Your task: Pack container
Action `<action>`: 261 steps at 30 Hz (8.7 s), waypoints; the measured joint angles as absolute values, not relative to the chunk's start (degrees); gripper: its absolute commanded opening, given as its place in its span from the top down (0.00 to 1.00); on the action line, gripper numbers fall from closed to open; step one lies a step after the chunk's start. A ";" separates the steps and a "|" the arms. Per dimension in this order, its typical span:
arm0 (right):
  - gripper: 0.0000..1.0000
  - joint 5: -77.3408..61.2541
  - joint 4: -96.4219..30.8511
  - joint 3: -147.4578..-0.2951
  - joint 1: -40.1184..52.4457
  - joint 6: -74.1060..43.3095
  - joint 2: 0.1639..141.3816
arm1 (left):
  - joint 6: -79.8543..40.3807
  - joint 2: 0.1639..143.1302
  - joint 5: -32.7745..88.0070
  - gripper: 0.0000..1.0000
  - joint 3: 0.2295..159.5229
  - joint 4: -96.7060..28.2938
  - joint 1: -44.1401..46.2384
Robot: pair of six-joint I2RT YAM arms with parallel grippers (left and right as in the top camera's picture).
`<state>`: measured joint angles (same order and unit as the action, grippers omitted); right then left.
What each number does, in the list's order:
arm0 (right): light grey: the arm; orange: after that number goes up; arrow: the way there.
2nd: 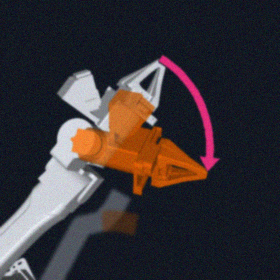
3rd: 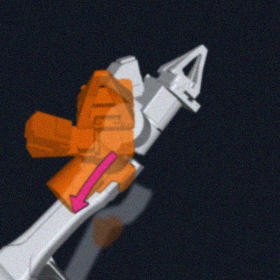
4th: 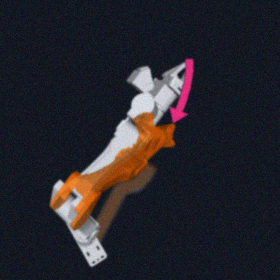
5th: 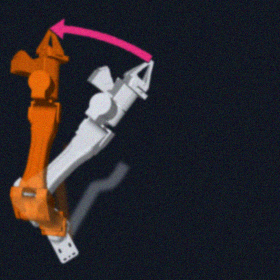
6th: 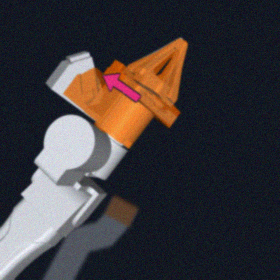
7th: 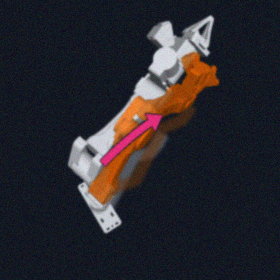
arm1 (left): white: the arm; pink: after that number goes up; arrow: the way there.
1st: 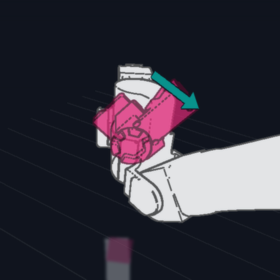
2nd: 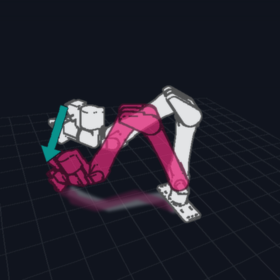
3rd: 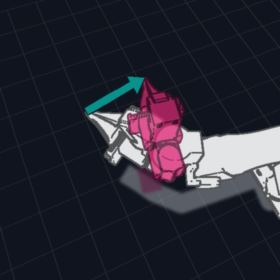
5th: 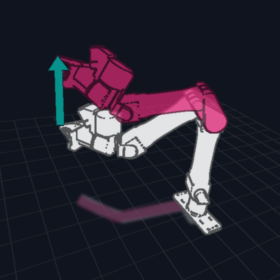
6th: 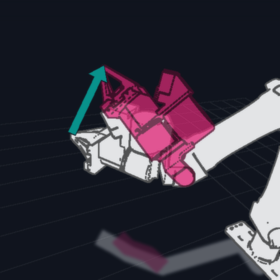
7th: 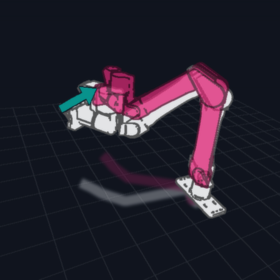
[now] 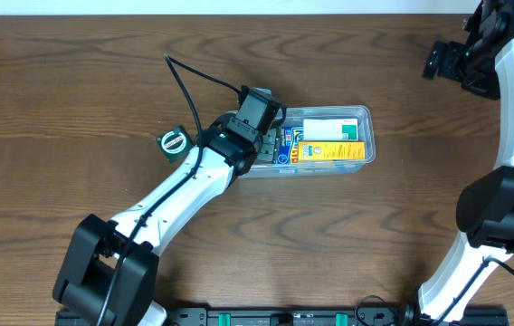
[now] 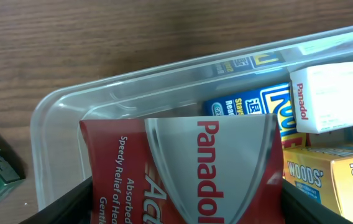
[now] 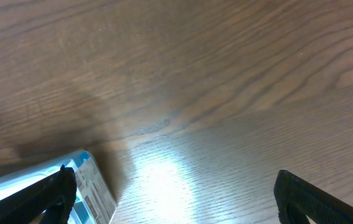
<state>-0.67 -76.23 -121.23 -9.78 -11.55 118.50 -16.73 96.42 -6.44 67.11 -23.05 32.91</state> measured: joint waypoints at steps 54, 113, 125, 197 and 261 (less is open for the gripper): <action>0.01 -0.67 -76.23 -121.23 -9.78 -11.55 118.50 | -16.93 99.77 -7.77 0.05 67.11 -22.26 32.91; 0.01 -0.67 -76.23 -121.23 -9.78 -11.55 118.50 | -15.73 115.09 -0.05 0.94 95.46 -57.21 33.19; 0.01 -0.67 -76.23 -121.23 -9.78 -11.55 118.50 | -16.32 118.69 1.15 0.94 95.46 -56.66 33.23; 0.01 -0.67 -76.25 -121.23 -9.78 -11.55 118.50 | -17.80 108.60 -1.89 0.94 93.34 -55.72 29.12; 0.01 -0.67 -76.23 -121.23 -9.78 -11.55 118.50 | -18.20 119.26 -1.91 0.94 90.02 -53.23 29.15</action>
